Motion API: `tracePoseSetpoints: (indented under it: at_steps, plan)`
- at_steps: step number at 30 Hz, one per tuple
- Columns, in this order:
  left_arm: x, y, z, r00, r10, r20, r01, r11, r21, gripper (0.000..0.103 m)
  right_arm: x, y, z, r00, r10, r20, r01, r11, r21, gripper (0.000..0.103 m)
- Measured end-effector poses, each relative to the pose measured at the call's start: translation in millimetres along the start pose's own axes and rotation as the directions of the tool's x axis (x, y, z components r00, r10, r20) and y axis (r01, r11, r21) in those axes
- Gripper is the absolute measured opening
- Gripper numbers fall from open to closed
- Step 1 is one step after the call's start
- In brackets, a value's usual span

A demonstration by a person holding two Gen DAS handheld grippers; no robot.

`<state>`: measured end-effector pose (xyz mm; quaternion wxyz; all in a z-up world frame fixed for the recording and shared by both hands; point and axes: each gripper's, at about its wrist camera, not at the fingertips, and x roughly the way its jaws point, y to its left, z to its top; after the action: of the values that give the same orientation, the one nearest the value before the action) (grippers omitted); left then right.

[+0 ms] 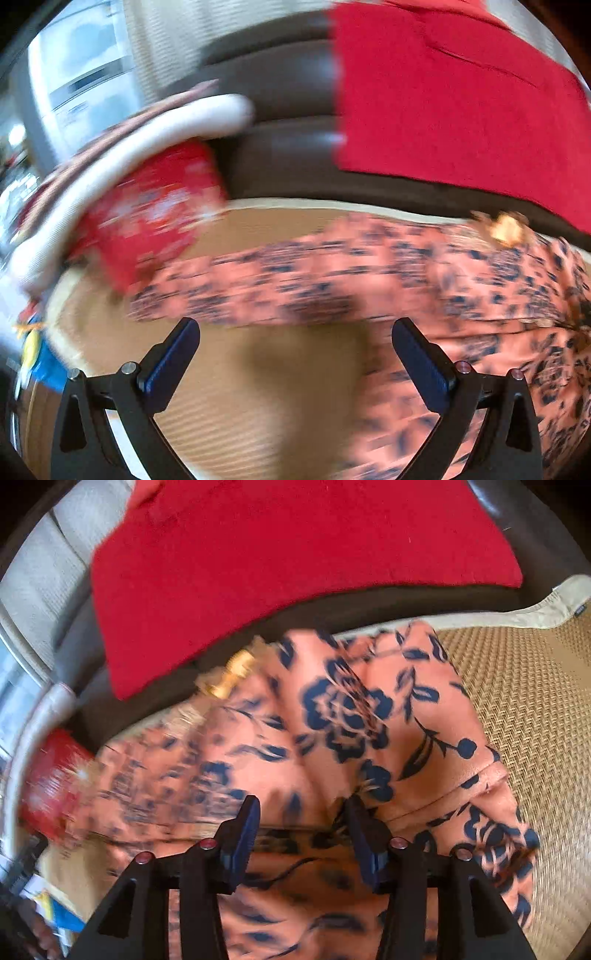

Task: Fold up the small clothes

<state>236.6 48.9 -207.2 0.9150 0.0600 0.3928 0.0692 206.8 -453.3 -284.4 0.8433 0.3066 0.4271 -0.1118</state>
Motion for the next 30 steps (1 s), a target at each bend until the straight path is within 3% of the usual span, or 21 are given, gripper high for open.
tracePoseSetpoints:
  at_steps: [3, 4, 7, 10, 14, 21, 23, 25, 27, 29, 30]
  plan:
    - [-1.8, 80.3, -17.1, 0.996, 0.086, -0.026, -0.089, 0.991, -0.101, 0.103, -43.8, 16.5, -8.6, 0.983, 0.154, 0.103, -0.158, 0.987, 0.034, 0.053]
    - [0.3, 99.1, -24.0, 0.994, 0.105, -0.042, -0.110, 0.986, -0.127, 0.103, -55.4, 24.1, -13.5, 0.974, 0.180, 0.139, -0.185, 0.982, 0.027, 0.058]
    - [19.5, 153.1, -49.6, 0.986, 0.135, -0.099, -0.154, 0.963, -0.223, 0.103, -69.2, 46.9, -31.0, 0.958, 0.234, 0.164, -0.235, 0.972, -0.015, 0.060]
    - [47.8, 183.6, -65.3, 0.980, 0.115, -0.160, -0.159, 0.939, -0.304, 0.103, -69.9, 71.7, -51.9, 0.960, 0.239, 0.148, -0.226, 0.969, -0.100, 0.060]
    - [80.9, 194.6, -65.5, 0.978, 0.038, -0.206, -0.116, 0.917, -0.382, 0.103, -51.3, 84.6, -56.7, 0.961, 0.249, 0.118, -0.235, 0.964, -0.122, 0.060]
    - [131.9, 187.3, -34.4, 0.976, -0.102, -0.194, -0.017, 0.848, -0.530, 0.101, -14.3, 95.6, -54.9, 0.975, 0.212, 0.072, -0.203, 0.972, -0.116, 0.060]
    - [147.4, 187.2, -27.2, 0.970, -0.126, -0.209, -0.012, 0.831, -0.556, 0.095, -11.3, 102.0, -53.7, 0.976, 0.208, 0.068, -0.198, 0.971, -0.137, 0.060]
    - [171.1, 187.4, -21.8, 0.960, -0.175, -0.218, 0.013, 0.806, -0.591, 0.072, -7.9, 107.5, -53.1, 0.977, 0.204, 0.066, -0.192, 0.968, -0.161, 0.060]
    - [183.9, 189.0, -18.7, 0.957, -0.187, -0.220, 0.015, 0.792, -0.611, 0.068, -6.0, 111.5, -52.8, 0.978, 0.199, 0.067, -0.184, 0.966, -0.180, 0.060]
    - [189.4, 187.3, -8.5, 0.962, -0.168, -0.217, 0.006, 0.803, -0.595, 0.068, -4.4, 113.4, -51.8, 0.978, 0.197, 0.068, -0.181, 0.965, -0.191, 0.060]
    - [192.1, 187.4, -5.9, 0.961, -0.171, -0.217, 0.008, 0.802, -0.597, 0.062, -3.1, 113.7, -51.0, 0.978, 0.195, 0.068, -0.178, 0.964, -0.195, 0.060]
